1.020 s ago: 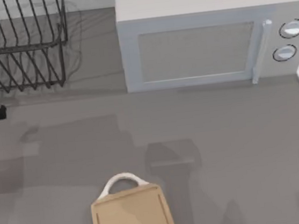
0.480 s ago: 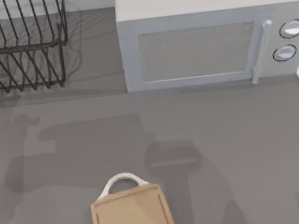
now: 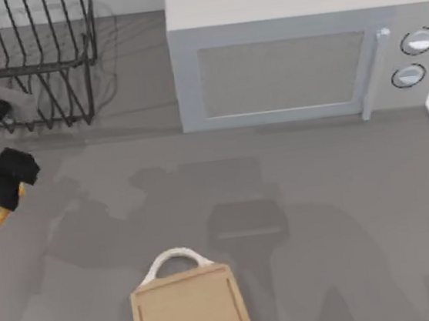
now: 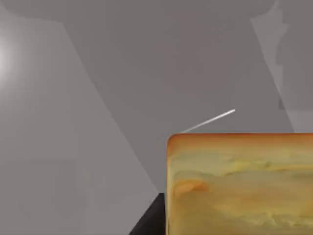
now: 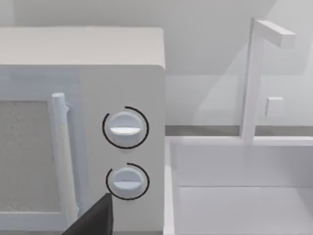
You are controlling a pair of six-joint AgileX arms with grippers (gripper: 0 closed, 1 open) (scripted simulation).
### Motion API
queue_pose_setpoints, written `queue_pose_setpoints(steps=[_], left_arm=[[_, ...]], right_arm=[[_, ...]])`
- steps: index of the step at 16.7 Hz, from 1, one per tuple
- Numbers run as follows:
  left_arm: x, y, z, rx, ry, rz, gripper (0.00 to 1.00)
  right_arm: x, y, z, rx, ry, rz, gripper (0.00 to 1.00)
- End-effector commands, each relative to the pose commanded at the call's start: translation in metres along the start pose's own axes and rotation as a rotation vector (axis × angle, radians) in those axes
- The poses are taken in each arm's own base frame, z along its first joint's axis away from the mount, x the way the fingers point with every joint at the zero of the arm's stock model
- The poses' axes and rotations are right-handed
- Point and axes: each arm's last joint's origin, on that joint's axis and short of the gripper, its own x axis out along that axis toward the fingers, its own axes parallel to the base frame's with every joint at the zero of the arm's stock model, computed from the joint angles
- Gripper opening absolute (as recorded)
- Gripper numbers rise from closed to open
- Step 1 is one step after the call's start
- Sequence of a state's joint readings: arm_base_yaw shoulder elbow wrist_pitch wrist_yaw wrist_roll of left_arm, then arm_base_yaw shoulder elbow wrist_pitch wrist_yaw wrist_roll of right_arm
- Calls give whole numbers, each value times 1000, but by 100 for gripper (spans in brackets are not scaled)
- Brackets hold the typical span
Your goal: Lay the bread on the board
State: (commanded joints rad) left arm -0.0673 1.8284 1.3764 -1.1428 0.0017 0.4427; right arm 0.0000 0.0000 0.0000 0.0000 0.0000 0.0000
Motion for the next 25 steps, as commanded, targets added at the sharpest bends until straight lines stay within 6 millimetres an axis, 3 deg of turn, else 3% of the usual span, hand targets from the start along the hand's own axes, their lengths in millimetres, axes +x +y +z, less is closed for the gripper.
queue_pose_setpoints(steps=[8,17,21,25], left_arm=[[11,-98,20,1015,25,-13,0],[20,-206,-3,2166,18,-6,0],[22,-233,-19,2505,9,7,0],[22,-245,-27,2656,5,15,0]], right_arm=[[0,0,0,0,0,0,100],[0,0,0,0,0,0,100],[0,0,0,0,0,0,100],[0,0,0,0,0,0,100]])
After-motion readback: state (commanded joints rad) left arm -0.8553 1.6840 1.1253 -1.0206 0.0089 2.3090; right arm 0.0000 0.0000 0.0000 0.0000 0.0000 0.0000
